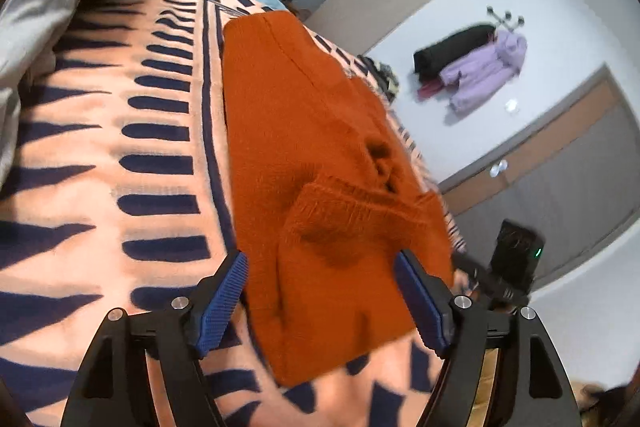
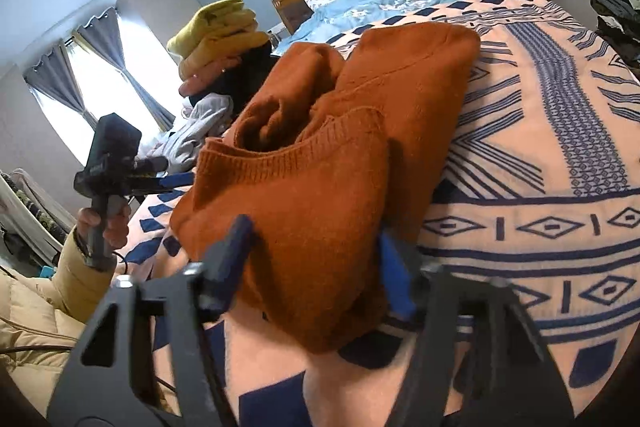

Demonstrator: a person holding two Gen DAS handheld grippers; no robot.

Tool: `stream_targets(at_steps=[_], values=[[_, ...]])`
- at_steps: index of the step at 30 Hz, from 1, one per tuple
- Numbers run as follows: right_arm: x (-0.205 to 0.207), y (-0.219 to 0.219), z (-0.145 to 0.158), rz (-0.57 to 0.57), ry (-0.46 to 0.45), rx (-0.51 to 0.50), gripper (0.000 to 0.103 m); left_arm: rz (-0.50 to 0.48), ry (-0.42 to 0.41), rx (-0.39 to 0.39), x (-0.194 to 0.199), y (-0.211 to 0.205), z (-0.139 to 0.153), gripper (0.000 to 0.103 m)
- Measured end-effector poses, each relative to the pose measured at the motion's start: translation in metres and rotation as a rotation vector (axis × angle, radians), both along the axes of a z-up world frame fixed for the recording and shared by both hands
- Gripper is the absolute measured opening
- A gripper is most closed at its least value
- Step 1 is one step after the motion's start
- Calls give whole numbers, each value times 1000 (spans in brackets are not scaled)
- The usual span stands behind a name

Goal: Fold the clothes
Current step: 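Open the left gripper and press the folded hem flat on the sweater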

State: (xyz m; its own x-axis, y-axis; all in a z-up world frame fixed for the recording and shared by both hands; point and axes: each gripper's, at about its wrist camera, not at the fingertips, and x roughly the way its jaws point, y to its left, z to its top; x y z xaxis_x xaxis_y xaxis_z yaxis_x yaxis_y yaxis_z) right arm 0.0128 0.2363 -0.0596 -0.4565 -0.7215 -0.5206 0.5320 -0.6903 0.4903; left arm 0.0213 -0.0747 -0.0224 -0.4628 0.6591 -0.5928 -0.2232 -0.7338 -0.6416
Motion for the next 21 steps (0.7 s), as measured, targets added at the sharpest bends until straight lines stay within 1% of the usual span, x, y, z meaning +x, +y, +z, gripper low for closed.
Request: stream_targets(at_steps=[1, 2, 3, 4, 5, 6, 8, 10, 11, 12, 14, 15, 16, 17, 19, 20, 21], values=[[0, -1, -1, 3, 3, -4, 45, -15, 4, -8, 0, 2, 0, 78], [2, -1, -1, 4, 4, -17, 40, -25, 8, -17, 0, 3, 0, 78], [3, 0, -1, 2, 7, -24, 34, -47, 20, -37, 0, 8, 0, 78], [4, 0, 0, -1, 14, -26, 31, -71, 37, -62, 0, 14, 1, 78], [6, 0, 3, -5, 19, -28, 25, -84, 43, -77, -1, 19, 2, 78], [7, 1, 4, -7, 22, -35, 22, -111, 44, -90, -3, 25, 1, 78], [9, 3, 5, 6, 15, -54, 17, -149, 35, -78, -7, 32, -4, 76], [9, 4, 4, 13, -4, -56, 17, -170, 13, -76, -10, 38, -7, 74], [9, 4, 2, 16, -15, -55, 17, -183, -1, -60, -11, 39, -9, 72], [9, 5, 1, 17, -25, -59, 17, -188, -22, -34, -13, 37, -11, 66], [10, 7, -1, 23, -44, -73, 17, -190, -51, -13, -12, 33, -16, 58], [10, 9, -3, 24, -53, -81, 17, -188, -59, -3, -11, 31, -17, 52], [10, 10, -4, 24, -61, -84, 18, -190, -72, 13, -9, 26, -18, 49], [9, 10, -6, 17, -76, -79, 25, -194, -93, 43, -7, 22, -20, 49], [6, 10, -10, 11, -96, -80, 25, -199, -114, 70, -5, 20, -20, 47], [6, 10, -10, 16, -94, -81, 23, -202, -125, 76, -3, 20, -21, 46], [6, 10, -10, 20, -97, -88, 15, -203, -146, 87, -2, 18, -23, 42]])
